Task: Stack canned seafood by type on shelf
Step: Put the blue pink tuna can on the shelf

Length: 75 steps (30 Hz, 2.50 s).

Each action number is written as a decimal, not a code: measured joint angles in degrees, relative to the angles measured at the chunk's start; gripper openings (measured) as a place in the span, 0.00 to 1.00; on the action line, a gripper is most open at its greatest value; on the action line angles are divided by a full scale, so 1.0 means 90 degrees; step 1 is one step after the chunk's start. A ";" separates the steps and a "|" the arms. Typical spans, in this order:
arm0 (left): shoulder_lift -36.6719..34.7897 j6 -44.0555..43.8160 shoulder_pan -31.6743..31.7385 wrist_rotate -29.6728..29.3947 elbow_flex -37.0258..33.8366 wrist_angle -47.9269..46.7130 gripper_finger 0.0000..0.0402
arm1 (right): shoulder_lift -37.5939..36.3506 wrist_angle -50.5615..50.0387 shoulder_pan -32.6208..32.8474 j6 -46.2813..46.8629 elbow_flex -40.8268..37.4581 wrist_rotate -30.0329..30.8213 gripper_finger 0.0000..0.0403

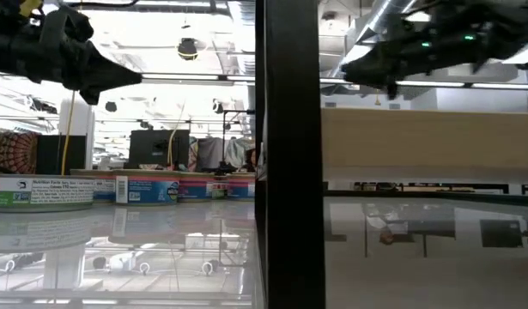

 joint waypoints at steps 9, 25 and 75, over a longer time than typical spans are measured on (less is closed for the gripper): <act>0.0445 0.0038 0.0000 -0.0155 0.0002 0.0153 0.10 | 0.2491 -0.0324 0.0324 -0.0599 0.1816 -0.0614 0.33; 0.0785 0.0628 0.0000 -0.0715 0.0012 0.0103 0.30 | 0.5011 -0.1727 0.0397 -0.1178 0.4089 -0.0823 0.49; 0.0846 0.0619 0.0000 -0.0521 0.0015 -0.0371 0.30 | 0.6112 -0.4544 -0.0434 -0.0479 0.4703 -0.0177 0.07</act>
